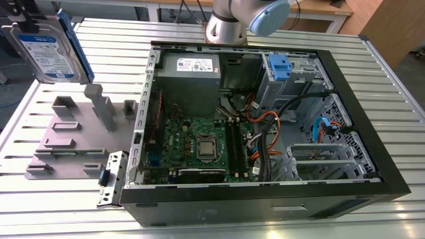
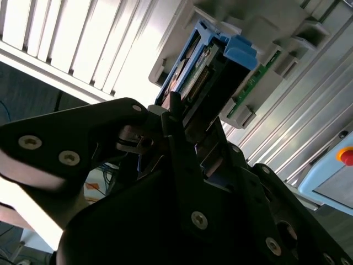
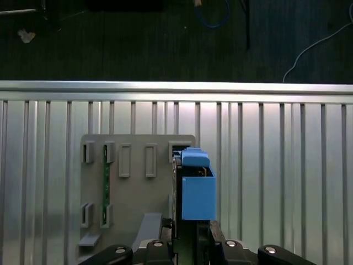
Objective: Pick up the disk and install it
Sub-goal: 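Pick up the disk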
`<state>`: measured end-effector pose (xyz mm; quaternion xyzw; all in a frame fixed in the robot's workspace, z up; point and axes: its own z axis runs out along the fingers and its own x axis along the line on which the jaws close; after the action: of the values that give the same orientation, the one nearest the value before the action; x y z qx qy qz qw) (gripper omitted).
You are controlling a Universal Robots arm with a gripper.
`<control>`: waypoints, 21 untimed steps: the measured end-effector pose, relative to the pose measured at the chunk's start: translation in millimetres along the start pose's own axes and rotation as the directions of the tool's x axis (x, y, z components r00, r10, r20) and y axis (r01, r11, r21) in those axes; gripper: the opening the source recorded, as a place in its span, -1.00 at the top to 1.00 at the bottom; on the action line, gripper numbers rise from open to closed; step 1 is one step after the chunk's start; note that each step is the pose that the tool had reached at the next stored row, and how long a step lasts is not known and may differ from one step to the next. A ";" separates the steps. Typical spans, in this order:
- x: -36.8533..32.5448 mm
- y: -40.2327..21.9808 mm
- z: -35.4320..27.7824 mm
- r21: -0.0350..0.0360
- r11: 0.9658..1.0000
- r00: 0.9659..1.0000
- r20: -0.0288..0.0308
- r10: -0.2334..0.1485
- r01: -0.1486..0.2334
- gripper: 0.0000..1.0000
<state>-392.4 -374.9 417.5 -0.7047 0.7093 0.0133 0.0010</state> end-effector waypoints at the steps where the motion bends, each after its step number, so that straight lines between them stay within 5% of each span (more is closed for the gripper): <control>1: -0.1 0.0 -3.3 0.000 1.000 1.000 0.000 0.000 0.000 0.31; 14: -0.9 0.9 -48.7 0.000 1.000 1.000 0.001 0.000 0.000 0.31; 21: -1.2 1.1 -60.2 0.000 1.000 1.000 0.001 0.000 0.000 0.31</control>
<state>-392.4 -374.9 477.8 -0.7047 0.7093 0.0138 0.0015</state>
